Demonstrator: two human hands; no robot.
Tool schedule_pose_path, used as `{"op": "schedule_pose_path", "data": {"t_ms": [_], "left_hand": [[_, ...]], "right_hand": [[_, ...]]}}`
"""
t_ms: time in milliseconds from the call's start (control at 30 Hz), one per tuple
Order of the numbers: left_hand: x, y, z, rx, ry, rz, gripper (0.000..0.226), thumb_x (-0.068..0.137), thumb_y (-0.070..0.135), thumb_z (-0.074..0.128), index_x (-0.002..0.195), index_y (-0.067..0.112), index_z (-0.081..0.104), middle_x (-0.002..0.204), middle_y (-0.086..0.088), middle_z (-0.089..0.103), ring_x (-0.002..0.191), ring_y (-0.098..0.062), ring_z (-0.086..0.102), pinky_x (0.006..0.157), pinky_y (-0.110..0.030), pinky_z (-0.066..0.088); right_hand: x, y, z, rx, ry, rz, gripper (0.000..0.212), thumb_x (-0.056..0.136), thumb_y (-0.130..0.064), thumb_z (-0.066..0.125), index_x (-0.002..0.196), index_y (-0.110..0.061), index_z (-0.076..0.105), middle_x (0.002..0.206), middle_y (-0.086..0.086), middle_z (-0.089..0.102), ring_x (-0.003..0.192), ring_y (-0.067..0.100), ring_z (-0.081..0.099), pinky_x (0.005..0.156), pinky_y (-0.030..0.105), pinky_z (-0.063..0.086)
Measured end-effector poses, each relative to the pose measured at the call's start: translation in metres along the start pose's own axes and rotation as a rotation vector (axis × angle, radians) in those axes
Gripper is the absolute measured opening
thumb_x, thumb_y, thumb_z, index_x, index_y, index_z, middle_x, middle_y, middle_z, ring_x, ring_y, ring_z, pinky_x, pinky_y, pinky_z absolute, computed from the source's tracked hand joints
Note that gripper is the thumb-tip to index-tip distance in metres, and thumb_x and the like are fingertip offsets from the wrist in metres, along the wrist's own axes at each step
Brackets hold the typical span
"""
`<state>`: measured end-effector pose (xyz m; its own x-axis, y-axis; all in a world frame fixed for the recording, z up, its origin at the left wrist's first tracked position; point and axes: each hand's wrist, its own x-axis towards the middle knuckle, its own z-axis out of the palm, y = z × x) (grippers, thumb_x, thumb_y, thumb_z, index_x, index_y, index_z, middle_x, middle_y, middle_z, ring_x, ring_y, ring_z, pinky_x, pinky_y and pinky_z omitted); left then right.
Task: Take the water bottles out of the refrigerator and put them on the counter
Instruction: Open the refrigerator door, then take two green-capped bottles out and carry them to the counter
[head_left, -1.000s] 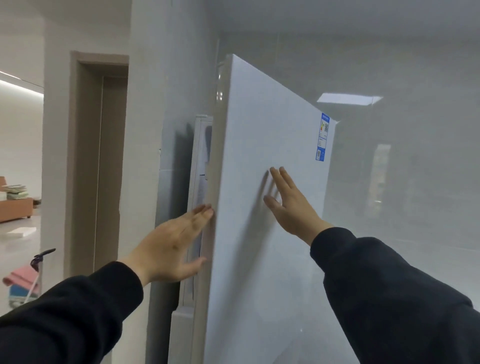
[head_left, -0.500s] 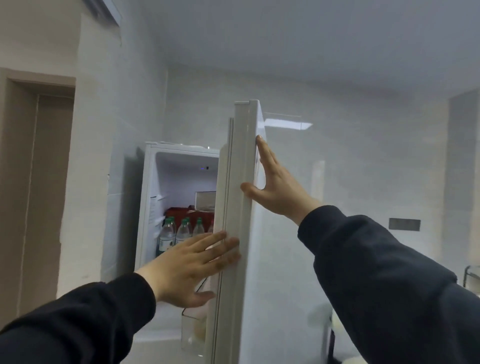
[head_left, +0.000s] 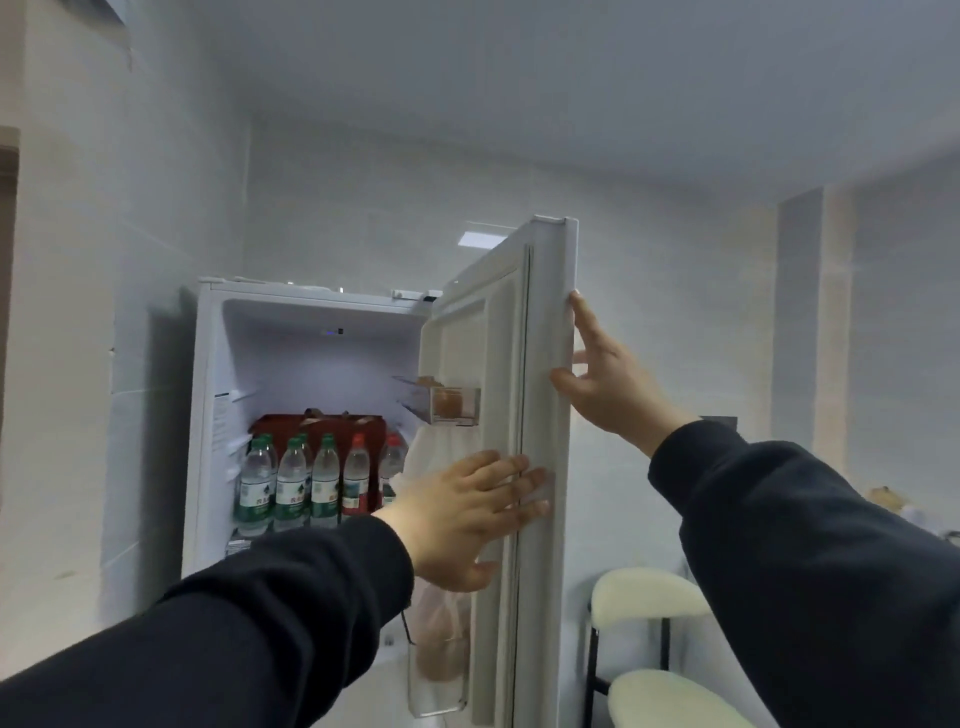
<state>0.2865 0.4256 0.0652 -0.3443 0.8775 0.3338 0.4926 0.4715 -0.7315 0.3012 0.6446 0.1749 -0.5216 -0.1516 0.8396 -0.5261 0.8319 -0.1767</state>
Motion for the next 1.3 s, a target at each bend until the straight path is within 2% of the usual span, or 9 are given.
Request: {"op": "schedule_pose_path", "data": {"t_ms": [133,233,367,433,500,633,867,1000,1300], "left_hand": [[0.044,0.022,-0.002,0.027,-0.042,-0.026,0.084,0.09,0.053,0.047,0.159,0.021,0.012,0.168,-0.007,0.003,0.152,-0.026,-0.005,0.118,-0.045,-0.011],[0.065,0.033,0.002,0.035,-0.058,-0.043,0.083,0.092,0.054,0.045,0.159,0.02,0.011,0.168,-0.007,-0.001,0.152,-0.026,-0.008,0.119,-0.047,-0.009],[0.077,0.035,0.001,0.014,-0.04,-0.013,0.081,0.092,0.053,0.047,0.159,0.022,0.014,0.167,-0.008,0.002,0.152,-0.026,-0.008,0.119,-0.045,-0.01],[0.073,0.028,-0.005,-0.017,0.012,0.023,0.079,0.092,0.05,0.05,0.158,0.022,0.018,0.167,-0.009,0.007,0.153,-0.027,-0.002,0.12,-0.044,-0.008],[0.059,0.013,-0.016,-0.039,0.113,0.027,0.077,0.092,0.048,0.053,0.157,0.02,0.025,0.165,-0.011,0.017,0.152,-0.029,0.009,0.122,-0.045,0.0],[0.0,-0.043,-0.039,-0.239,0.42,-0.257,0.071,0.088,0.044,0.055,0.15,0.012,0.041,0.158,-0.013,0.033,0.147,-0.03,0.028,0.118,-0.048,0.025],[-0.151,-0.121,-0.059,-0.301,0.585,-0.893,0.08,0.088,0.049,0.041,0.158,0.016,0.017,0.162,0.004,0.01,0.148,-0.001,0.002,0.117,-0.017,0.001],[-0.194,-0.136,-0.057,-0.231,0.543,-0.934,0.083,0.086,0.049,0.041,0.156,0.009,0.022,0.161,-0.003,0.015,0.149,-0.017,0.013,0.12,-0.036,0.011],[-0.237,-0.196,0.025,-0.244,0.602,-0.938,0.082,0.087,0.049,0.042,0.156,0.009,0.022,0.16,0.003,0.013,0.149,-0.011,0.01,0.117,-0.015,0.002]], "right_hand": [[-0.013,0.024,-0.017,0.025,-0.001,0.145,0.087,0.088,-0.023,0.057,0.158,-0.035,0.007,0.1,-0.001,0.067,0.077,0.006,0.061,0.071,0.031,0.046],[-0.017,0.042,-0.024,0.023,0.0,0.191,0.085,0.088,-0.019,0.056,0.158,-0.034,0.012,0.057,-0.015,0.048,0.047,0.003,0.048,0.055,0.022,0.036],[-0.023,0.05,-0.028,0.021,-0.029,0.169,0.08,0.092,-0.023,0.056,0.158,-0.032,0.013,0.09,-0.023,0.047,0.058,0.007,0.057,0.068,0.023,0.04],[-0.023,0.049,-0.03,0.029,-0.035,0.162,0.077,0.094,-0.025,0.057,0.158,-0.028,0.014,0.133,-0.002,0.056,0.097,0.016,0.067,0.086,0.03,0.045],[-0.019,0.046,-0.032,0.005,0.013,0.138,0.075,0.096,-0.026,0.058,0.158,-0.022,0.018,0.163,0.001,0.026,0.138,0.023,0.044,0.109,0.04,0.038],[-0.009,0.016,-0.029,0.106,0.251,0.002,0.067,0.094,-0.032,0.056,0.154,-0.014,0.032,0.162,0.006,0.028,0.146,0.022,0.032,0.115,0.048,0.033],[-0.014,-0.048,0.042,0.105,0.334,-0.276,0.069,0.093,-0.035,0.051,0.153,-0.009,0.03,0.162,0.013,0.026,0.15,0.024,0.021,0.116,0.037,0.022],[-0.003,-0.072,0.088,0.187,0.228,-0.251,0.074,0.093,-0.036,0.055,0.157,-0.018,0.022,0.165,0.003,0.017,0.148,0.007,0.01,0.116,0.028,0.014],[0.037,-0.1,0.208,0.201,0.177,-0.253,0.075,0.09,-0.052,0.042,0.157,-0.025,0.019,0.163,-0.012,0.012,0.149,0.001,0.006,0.113,0.021,0.01]]}}
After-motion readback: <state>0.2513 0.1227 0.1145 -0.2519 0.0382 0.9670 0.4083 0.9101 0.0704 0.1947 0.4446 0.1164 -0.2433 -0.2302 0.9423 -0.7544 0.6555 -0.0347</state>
